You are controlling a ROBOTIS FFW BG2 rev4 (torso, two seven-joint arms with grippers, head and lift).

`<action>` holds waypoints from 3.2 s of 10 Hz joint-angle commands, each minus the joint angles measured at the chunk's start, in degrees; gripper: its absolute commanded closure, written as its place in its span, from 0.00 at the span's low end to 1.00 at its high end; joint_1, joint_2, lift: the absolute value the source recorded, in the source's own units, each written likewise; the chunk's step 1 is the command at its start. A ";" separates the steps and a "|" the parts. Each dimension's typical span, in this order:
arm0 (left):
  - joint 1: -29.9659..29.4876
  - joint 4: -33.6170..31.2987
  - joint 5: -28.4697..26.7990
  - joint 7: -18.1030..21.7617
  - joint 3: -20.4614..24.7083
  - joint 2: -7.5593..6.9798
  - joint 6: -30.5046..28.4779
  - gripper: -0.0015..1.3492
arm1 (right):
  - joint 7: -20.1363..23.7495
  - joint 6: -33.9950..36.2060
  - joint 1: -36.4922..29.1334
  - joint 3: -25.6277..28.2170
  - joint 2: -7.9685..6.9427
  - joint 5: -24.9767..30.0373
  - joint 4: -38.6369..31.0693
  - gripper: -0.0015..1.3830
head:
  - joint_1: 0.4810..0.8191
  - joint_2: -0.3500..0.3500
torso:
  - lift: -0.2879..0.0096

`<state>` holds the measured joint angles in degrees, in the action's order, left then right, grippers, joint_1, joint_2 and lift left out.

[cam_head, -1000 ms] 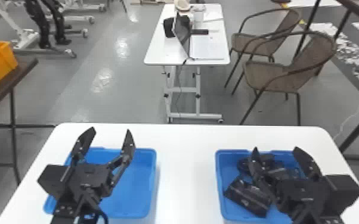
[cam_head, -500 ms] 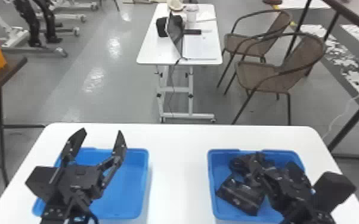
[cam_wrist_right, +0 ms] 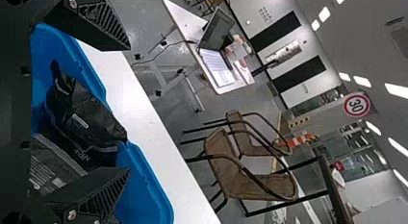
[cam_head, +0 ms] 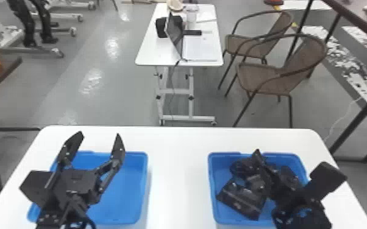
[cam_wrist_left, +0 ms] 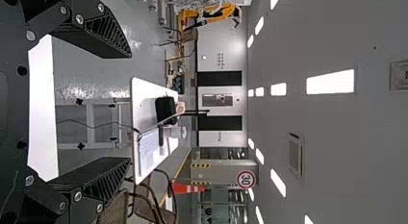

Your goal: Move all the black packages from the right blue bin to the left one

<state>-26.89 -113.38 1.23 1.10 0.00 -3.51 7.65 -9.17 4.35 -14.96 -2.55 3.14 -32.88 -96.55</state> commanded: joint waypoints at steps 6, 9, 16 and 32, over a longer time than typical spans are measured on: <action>0.00 0.00 -0.18 0.22 -0.09 0.09 -0.36 0.20 | -0.94 10.50 10.13 1.23 2.84 0.28 9.97 0.08 | 0.63 0.46 | 0.83; 0.00 0.09 -0.18 0.31 -0.09 0.00 -0.45 0.20 | 2.57 10.94 14.00 -0.27 2.75 1.51 14.72 0.09 | 0.63 0.48 | 0.83; -0.26 0.35 -0.18 0.66 0.26 0.00 0.08 0.20 | 3.10 12.52 13.91 -0.18 2.31 0.98 17.27 0.68 | 0.63 0.51 | 0.83; 3.87 0.35 7.82 0.66 -1.93 0.00 -3.61 0.21 | 18.04 23.95 23.84 -11.60 3.02 -36.11 8.39 0.81 | 0.63 0.78 | 0.83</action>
<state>-23.22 -113.03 9.21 1.73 -1.67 -3.48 4.03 8.99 27.99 7.98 -13.33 6.21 -67.89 -88.95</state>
